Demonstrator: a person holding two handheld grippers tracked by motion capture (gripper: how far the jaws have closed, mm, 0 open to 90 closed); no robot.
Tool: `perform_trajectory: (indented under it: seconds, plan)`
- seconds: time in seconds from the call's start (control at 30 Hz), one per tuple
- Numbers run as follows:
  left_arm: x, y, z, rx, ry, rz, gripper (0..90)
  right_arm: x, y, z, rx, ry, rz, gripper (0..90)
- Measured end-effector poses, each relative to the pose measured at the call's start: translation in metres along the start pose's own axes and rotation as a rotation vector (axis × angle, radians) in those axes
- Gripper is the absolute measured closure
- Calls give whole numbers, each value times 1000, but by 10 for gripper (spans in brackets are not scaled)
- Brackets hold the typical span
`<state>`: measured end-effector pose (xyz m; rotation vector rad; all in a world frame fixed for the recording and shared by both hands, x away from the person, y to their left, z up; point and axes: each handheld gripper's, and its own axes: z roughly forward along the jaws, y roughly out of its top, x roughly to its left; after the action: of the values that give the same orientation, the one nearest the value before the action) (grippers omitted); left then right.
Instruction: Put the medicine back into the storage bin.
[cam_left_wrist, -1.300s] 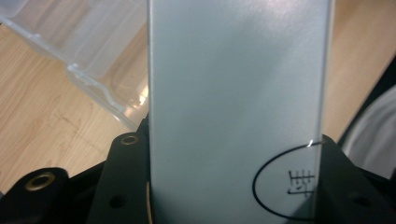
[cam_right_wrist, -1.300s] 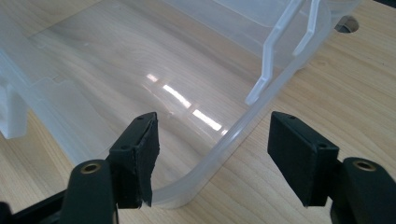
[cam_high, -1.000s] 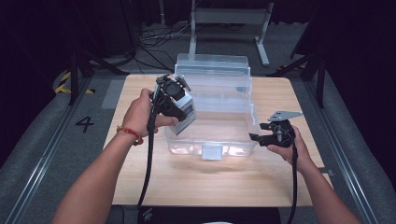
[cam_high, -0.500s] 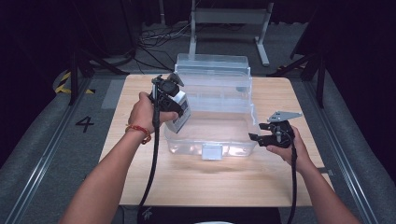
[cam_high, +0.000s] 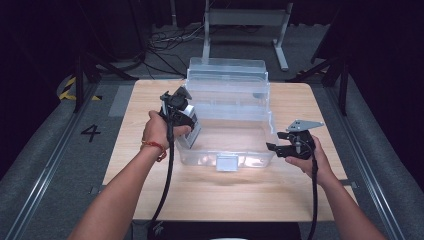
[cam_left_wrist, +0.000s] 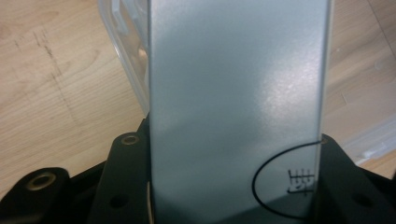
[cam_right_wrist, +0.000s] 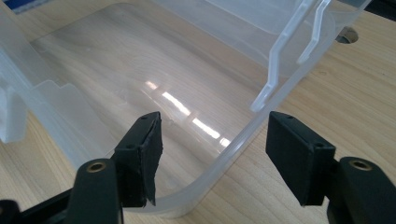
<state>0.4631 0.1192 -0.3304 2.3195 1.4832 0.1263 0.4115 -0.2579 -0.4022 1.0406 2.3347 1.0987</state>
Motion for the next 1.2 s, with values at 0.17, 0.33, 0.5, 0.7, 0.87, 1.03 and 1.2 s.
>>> perform_trajectory:
  seconds: [0.17, 0.33, 0.5, 0.7, 0.87, 1.03, 1.2]
  plan:
    - [-3, -1, 13, 30, 14, 8, 549, 1, -1, 0, -6, -5, 6, 373]
    - [-4, 0, 20, 56, 39, 43, 486, 1, -1, 0, -10, -8, 6, 373]
    - [-7, 1, 20, 51, 59, 70, 450, 0, -2, 0, -14, -2, 10, 368]
    - [-15, -2, 15, 28, 89, 136, 354, 0, -3, -1, -20, -10, 5, 363]
    - [-19, -12, 5, -20, 73, 180, 338, 0, -3, -3, -27, -15, 6, 348]
    - [-19, -26, 1, -34, 50, 202, 359, -2, -4, -6, -34, -14, 7, 346]
    - [-14, -39, 2, -34, 23, 193, 388, -1, -4, -7, -35, -18, 5, 353]
